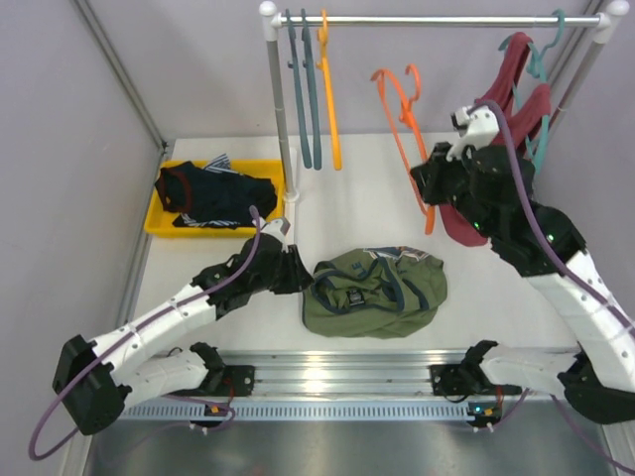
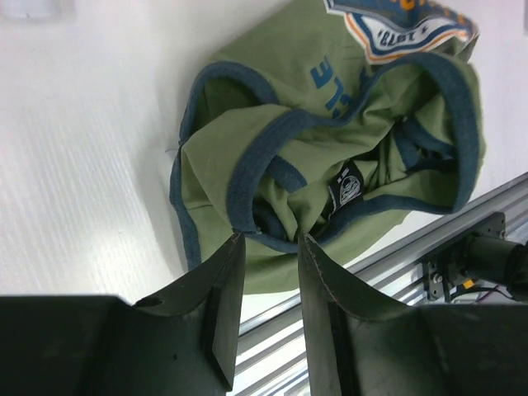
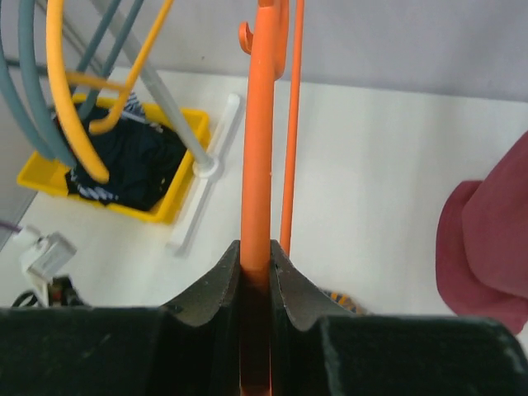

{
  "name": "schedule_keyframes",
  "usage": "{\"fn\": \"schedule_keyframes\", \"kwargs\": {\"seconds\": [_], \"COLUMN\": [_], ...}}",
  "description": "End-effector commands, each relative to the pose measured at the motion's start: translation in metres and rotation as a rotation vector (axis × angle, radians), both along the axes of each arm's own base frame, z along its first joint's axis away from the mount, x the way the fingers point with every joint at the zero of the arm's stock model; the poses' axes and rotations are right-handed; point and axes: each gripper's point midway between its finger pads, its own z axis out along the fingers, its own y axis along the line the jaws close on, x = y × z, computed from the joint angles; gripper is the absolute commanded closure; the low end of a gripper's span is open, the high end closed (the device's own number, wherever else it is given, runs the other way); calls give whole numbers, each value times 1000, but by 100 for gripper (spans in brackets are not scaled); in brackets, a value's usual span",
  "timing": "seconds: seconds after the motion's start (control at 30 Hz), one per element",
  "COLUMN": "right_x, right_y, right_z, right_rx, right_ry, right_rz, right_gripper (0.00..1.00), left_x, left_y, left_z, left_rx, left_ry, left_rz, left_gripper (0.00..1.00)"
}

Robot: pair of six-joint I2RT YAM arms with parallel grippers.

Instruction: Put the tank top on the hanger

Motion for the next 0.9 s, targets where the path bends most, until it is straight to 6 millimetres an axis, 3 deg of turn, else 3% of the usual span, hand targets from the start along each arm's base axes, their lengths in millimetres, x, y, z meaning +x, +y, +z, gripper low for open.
{"fn": "schedule_keyframes", "kwargs": {"seconds": [0.0, 0.17, 0.37, 0.63, 0.87], "right_x": [-47, -115, -169, -202, -214], "right_y": [-13, -23, -35, -33, -25], "right_z": [-17, -86, -111, -126, -141], "right_rx": [51, 63, 102, 112, 89], "right_ry": [64, 258, 378, 490, 568], "right_rz": [95, 251, 346, 449, 523], "right_gripper": [100, 100, 100, 100, 100], "left_x": [1, 1, 1, 0, 3], "left_y": [-16, -25, -31, -24, -18], "left_z": [0, -10, -24, -37, -44], "left_rx": [-39, -22, 65, 128, 174], "left_ry": [-2, 11, 29, 44, 38], "left_rz": [-8, -7, 12, 52, 70], "left_gripper": [62, 57, 57, 58, 60]}}
